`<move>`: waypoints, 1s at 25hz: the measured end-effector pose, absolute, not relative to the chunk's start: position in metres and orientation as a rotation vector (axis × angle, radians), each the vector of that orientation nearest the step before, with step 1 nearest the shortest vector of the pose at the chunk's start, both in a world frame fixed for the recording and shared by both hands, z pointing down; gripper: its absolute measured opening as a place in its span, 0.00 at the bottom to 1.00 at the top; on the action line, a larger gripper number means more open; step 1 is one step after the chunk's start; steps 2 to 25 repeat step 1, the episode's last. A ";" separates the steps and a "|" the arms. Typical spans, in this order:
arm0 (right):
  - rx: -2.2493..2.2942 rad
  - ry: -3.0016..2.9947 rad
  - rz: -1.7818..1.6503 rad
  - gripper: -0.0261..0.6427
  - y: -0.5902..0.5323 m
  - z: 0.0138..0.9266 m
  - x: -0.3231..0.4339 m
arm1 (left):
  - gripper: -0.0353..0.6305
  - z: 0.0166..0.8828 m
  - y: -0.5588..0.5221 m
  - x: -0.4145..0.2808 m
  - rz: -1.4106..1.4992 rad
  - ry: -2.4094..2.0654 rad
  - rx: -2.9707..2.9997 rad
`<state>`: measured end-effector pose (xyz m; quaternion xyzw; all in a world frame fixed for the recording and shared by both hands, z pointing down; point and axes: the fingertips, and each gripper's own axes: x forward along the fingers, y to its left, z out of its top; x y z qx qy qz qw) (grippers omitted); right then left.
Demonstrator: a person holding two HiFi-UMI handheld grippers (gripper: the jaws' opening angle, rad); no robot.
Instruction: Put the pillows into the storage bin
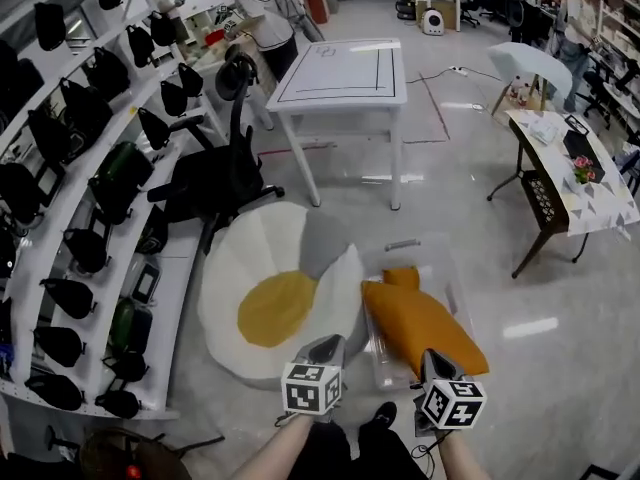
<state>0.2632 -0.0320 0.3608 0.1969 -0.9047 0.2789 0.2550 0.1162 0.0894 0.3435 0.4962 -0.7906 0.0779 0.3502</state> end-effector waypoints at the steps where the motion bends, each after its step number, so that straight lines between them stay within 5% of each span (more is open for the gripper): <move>1: 0.526 -2.456 0.760 0.04 -0.026 0.361 0.258 | 0.08 0.342 0.095 0.113 0.203 -2.052 1.284; 25: 0.526 -2.456 0.760 0.04 -0.026 0.361 0.258 | 0.08 0.342 0.095 0.113 0.203 -2.052 1.284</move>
